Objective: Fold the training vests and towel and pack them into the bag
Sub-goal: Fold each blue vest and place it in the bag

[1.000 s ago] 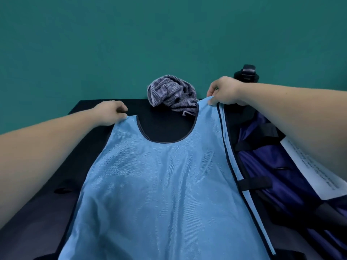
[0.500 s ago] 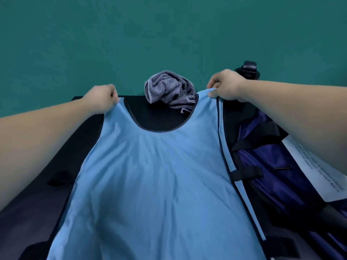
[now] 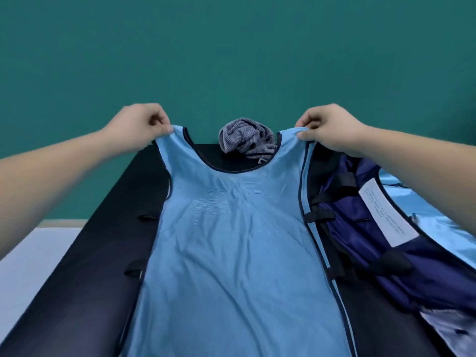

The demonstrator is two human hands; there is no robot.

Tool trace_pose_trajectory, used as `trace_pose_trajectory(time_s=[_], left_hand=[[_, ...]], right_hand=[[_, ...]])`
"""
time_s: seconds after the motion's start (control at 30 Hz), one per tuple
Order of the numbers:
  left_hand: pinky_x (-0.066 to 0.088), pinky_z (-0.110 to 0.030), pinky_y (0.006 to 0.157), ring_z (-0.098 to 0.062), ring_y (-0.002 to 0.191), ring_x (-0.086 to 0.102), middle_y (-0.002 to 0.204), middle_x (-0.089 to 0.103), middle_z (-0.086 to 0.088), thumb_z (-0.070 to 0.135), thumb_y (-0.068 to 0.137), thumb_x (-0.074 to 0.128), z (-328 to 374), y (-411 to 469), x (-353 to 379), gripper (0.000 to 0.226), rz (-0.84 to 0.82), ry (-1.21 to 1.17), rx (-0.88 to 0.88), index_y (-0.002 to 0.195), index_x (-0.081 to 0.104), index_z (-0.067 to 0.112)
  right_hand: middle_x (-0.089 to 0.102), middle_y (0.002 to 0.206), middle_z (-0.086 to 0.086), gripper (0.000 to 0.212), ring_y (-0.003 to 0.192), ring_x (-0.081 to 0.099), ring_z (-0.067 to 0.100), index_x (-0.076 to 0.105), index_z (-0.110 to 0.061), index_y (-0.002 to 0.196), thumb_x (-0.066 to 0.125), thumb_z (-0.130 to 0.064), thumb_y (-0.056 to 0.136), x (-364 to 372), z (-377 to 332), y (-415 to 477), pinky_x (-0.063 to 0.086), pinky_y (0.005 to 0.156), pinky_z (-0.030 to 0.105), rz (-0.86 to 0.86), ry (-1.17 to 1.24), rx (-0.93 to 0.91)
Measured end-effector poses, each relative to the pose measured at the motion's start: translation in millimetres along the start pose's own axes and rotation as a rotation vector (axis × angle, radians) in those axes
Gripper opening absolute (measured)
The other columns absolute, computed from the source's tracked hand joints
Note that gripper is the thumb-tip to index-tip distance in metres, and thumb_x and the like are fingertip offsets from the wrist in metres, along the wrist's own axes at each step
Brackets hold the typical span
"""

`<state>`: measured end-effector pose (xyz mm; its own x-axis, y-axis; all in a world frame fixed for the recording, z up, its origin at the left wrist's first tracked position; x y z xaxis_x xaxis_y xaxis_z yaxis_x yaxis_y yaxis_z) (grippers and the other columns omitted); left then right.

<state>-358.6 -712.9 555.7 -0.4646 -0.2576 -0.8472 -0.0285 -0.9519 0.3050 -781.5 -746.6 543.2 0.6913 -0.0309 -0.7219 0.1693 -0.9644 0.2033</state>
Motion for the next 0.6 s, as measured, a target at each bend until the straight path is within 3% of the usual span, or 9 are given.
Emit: trace_pose_trajectory(time_s=[0.17, 0.3, 0.43, 0.6], left_hand=[[0.05, -0.032, 0.073, -0.015, 0.079, 0.065, 0.083, 0.071, 0.007, 0.036, 0.093, 0.081, 18, -75, -23, 0.016, -0.057, -0.026, 0.015, 0.086, 0.07, 0.028], [0.057, -0.036, 0.082, -0.009, 0.085, 0.07, 0.084, 0.074, 0.012, 0.034, 0.092, 0.082, 30, -136, -35, 0.014, -0.12, -0.008, 0.058, 0.085, 0.07, 0.033], [0.058, -0.035, 0.082, -0.003, 0.084, 0.07, 0.083, 0.074, 0.017, 0.032, 0.094, 0.081, 40, -191, -40, 0.016, -0.171, 0.008, 0.1, 0.085, 0.068, 0.035], [0.056, -0.028, 0.072, -0.003, 0.079, 0.069, 0.08, 0.073, 0.02, 0.029, 0.094, 0.081, 53, -254, -34, 0.019, -0.23, 0.063, 0.164, 0.083, 0.066, 0.035]], right_hand=[[0.078, 0.082, -0.003, 0.01, 0.072, 0.065, 0.007, 0.075, -0.025, 0.091, 0.082, -0.018, 0.09, -13, -27, -73, 0.056, 0.084, 0.033, -0.038, -0.106, -0.075], [0.074, 0.08, -0.012, 0.014, 0.074, 0.065, 0.0, 0.074, -0.029, 0.092, 0.083, -0.019, 0.089, -12, -51, -138, 0.046, 0.068, 0.011, -0.035, -0.234, -0.177], [0.074, 0.081, -0.018, 0.015, 0.08, 0.068, -0.002, 0.074, -0.031, 0.092, 0.082, -0.018, 0.089, -7, -65, -196, 0.054, 0.076, 0.024, -0.086, -0.27, -0.251], [0.074, 0.081, -0.02, 0.013, 0.079, 0.07, 0.002, 0.076, -0.032, 0.094, 0.082, -0.02, 0.091, 0, -66, -253, 0.054, 0.076, 0.025, -0.142, -0.268, -0.275]])
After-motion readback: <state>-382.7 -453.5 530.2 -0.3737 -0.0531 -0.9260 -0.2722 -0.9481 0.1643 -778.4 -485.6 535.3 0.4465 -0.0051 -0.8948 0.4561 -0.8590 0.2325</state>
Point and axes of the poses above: each hand's wrist, its own y-axis towards the middle knuckle, its own x-axis out of the palm, z = x × y, the point moved 7 cm from there along y, towards the middle knuckle
